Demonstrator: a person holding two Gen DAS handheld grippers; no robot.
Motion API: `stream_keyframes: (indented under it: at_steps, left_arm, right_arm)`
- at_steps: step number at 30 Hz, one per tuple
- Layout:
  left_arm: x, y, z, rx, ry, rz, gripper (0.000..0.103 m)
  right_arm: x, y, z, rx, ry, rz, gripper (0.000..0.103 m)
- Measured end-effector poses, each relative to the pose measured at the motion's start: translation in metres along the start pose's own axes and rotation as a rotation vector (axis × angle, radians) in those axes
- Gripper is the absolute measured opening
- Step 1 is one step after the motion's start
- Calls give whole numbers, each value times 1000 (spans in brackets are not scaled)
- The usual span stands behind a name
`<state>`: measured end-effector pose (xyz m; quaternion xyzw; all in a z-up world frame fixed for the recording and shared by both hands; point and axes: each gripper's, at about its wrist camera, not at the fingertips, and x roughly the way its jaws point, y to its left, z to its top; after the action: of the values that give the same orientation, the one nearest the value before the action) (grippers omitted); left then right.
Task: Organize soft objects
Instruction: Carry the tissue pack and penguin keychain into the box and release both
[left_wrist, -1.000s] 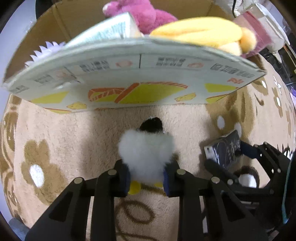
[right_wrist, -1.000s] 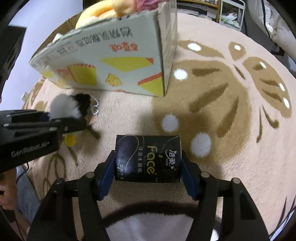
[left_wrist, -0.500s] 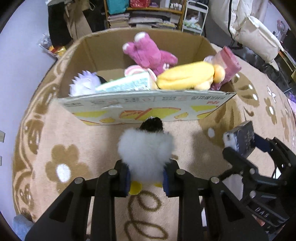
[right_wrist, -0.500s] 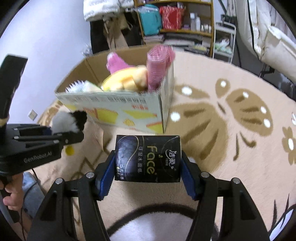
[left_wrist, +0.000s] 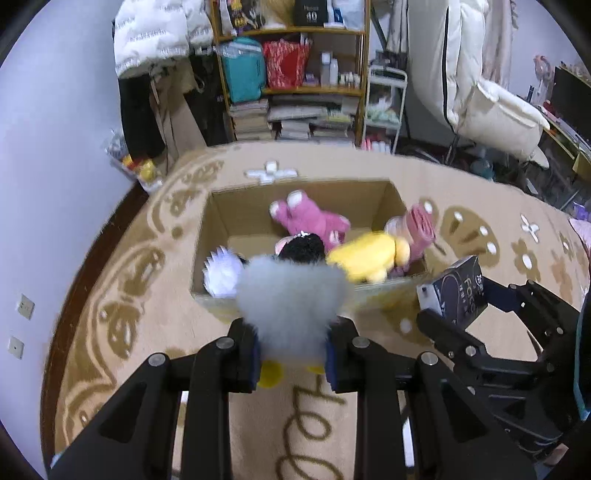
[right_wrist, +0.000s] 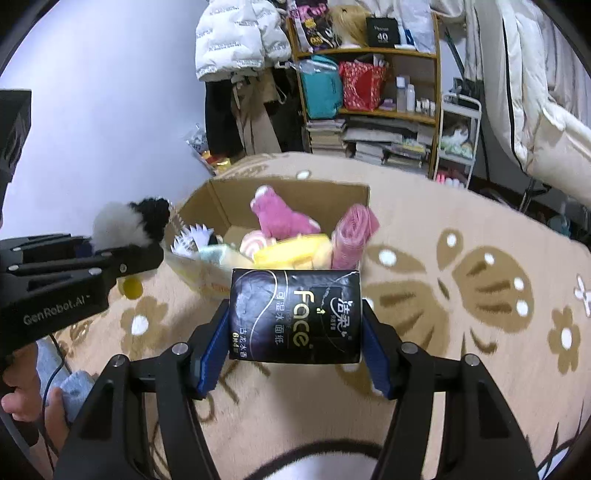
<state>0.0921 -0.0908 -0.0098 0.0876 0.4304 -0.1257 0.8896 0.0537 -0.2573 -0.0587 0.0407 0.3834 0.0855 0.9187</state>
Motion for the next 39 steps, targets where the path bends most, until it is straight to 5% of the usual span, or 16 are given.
stream_keyframes:
  at_steps: [7,15,28,32,39]
  left_arm:
    - [2,14,25,-7,-65,16,25]
    - [40,28,35,-16,-46,24,27]
    - [79,43,33,-71,-35,19,30]
    - [83,49,32,-80,-32,23,65]
    - [70,58,34,-99,-70,51,87]
  right_arm:
    - [9,1,32,-36,-36,-21,68]
    - [35,0,59,-44,-52,-12,68]
    - [73,-9,62,-52,0,-3,68]
    - [73,-8,62,-54,3,1,69]
    - [63,-5,66,-64,-18,-21,91]
